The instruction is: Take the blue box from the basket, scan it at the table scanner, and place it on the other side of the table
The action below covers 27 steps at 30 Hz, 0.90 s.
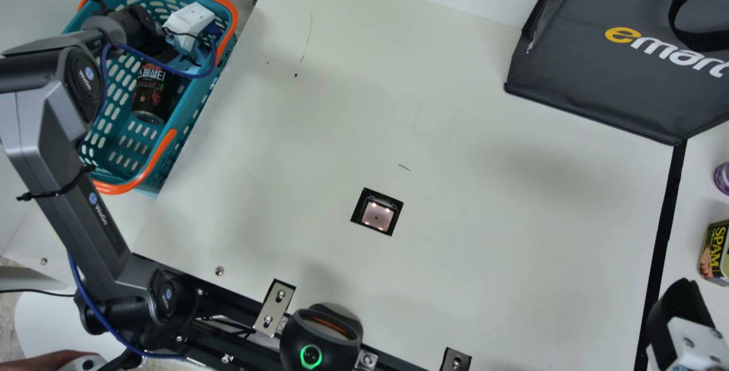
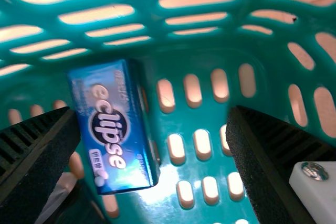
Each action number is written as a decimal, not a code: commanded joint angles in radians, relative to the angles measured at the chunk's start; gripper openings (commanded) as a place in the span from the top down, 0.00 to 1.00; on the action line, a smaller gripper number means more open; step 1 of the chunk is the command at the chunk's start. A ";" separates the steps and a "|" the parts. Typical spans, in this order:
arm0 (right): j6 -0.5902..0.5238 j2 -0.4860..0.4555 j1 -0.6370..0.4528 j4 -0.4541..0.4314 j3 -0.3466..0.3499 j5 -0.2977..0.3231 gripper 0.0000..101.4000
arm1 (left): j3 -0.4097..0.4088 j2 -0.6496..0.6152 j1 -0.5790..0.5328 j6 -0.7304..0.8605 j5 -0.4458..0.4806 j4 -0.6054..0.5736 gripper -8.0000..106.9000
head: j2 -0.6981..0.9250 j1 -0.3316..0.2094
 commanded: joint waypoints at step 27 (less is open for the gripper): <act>0.000 0.000 0.000 0.000 0.000 0.000 0.06 | 0.013 -0.014 -0.006 -0.196 0.000 0.040 0.32 | 0.002 -0.029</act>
